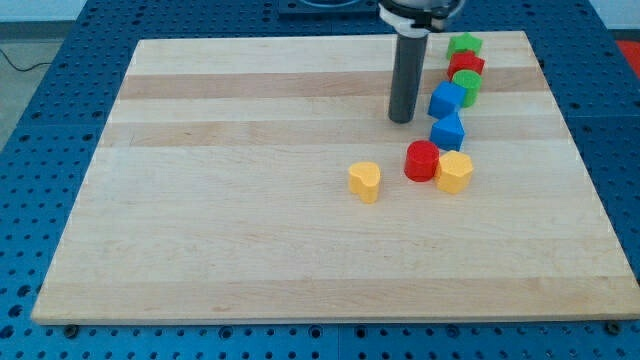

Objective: Push blue cube between blue triangle and green circle

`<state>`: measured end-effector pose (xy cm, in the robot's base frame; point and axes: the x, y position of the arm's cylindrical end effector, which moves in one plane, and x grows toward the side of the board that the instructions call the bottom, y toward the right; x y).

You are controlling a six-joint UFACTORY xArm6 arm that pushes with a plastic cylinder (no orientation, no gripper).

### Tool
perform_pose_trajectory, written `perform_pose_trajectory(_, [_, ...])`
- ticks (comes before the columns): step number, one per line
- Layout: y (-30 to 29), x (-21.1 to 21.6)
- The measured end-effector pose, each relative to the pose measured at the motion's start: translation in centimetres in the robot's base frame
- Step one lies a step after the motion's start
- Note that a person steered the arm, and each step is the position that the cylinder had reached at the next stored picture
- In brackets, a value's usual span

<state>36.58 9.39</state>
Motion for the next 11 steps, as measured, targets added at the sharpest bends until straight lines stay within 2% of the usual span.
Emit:
perform_pose_trajectory(2, [2.2,0.5])
perform_pose_trajectory(3, [-1.2,0.3])
perform_pose_trajectory(5, [-1.3,-2.1])
perform_pose_trajectory(9, [3.7,-0.8])
perform_pose_trajectory(10, [3.5,-0.8])
perform_pose_trajectory(11, [-0.8,-0.7])
